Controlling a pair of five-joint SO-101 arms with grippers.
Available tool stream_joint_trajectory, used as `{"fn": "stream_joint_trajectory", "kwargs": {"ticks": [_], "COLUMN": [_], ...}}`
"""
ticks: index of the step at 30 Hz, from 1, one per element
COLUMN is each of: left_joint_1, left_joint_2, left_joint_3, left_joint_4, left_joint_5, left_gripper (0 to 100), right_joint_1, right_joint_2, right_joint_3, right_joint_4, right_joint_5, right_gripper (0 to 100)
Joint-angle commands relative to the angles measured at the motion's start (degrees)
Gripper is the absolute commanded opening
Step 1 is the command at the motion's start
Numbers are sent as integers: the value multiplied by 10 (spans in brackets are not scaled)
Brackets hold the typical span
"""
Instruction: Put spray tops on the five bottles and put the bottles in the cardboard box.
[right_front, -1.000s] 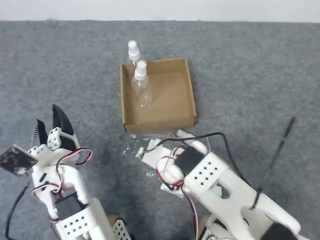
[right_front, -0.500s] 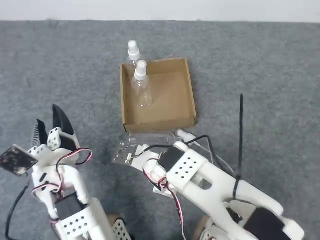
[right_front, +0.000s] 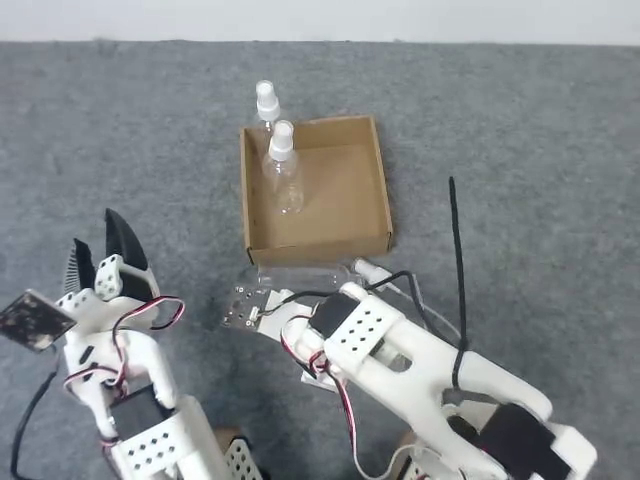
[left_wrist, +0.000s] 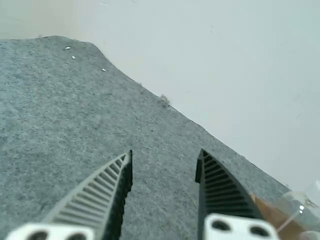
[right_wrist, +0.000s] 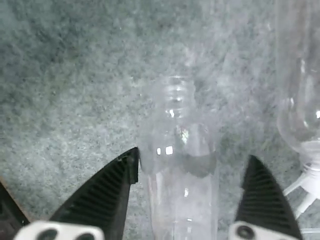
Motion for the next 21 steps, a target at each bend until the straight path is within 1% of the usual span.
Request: {"fn": "stream_joint_trajectory", "kwargs": {"ticks": [1, 11, 16, 21], "left_joint_1": [1, 0, 0, 0], "left_joint_2": [-8, -8, -8, -8], "left_joint_3": [-7, -7, -7, -7], "left_joint_4": [-20, -20, -20, -20], "left_joint_5": [-6, -6, -6, -6], "left_gripper": [199, 199, 199, 199], "right_joint_1": [-5, -3, -3, -3], "right_joint_2": [-3, -7, -7, -27], "right_joint_3": [-33, -33, -34, -48], "right_joint_4": [-15, -8, -3, 39], "right_joint_5": [7, 4, 3, 2], "right_gripper": [195, 84, 79, 80]}}
